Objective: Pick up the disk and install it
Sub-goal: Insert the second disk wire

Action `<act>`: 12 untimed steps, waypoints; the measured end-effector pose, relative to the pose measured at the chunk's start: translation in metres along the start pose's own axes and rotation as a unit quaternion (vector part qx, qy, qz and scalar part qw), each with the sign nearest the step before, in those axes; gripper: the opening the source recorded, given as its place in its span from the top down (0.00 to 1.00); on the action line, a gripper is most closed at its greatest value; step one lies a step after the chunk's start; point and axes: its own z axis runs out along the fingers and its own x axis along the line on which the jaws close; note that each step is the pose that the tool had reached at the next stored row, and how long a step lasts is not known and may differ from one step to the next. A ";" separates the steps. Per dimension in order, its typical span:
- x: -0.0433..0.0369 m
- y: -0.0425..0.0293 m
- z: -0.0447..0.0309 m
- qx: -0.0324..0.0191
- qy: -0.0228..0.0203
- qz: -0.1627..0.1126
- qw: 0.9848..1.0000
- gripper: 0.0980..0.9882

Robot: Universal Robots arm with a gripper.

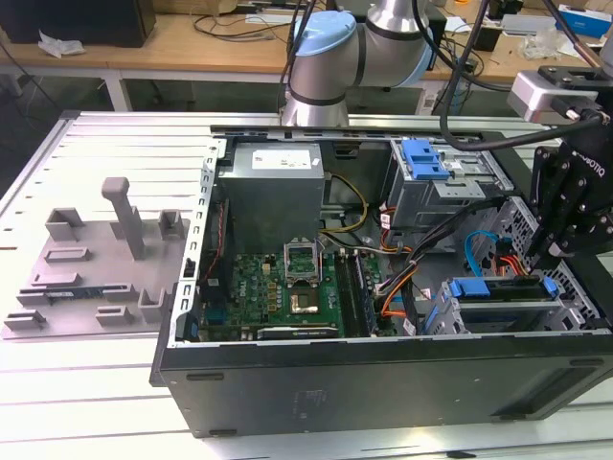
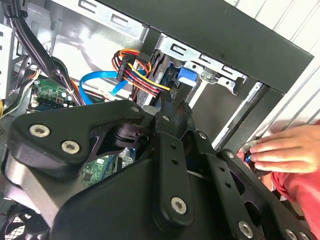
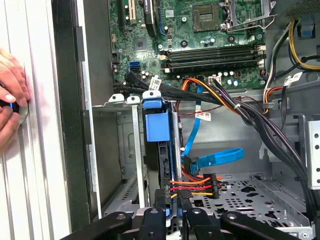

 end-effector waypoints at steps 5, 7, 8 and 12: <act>-0.0184 0.0017 -0.0051 0.001 0.012 0.000 1.000 0.84; -0.0227 0.0022 -0.0093 0.002 0.019 0.000 1.000 0.84; -0.0233 0.0023 -0.0137 0.002 0.023 0.000 1.000 0.84; -0.0232 0.0066 -0.0231 0.004 0.039 -0.001 0.999 0.84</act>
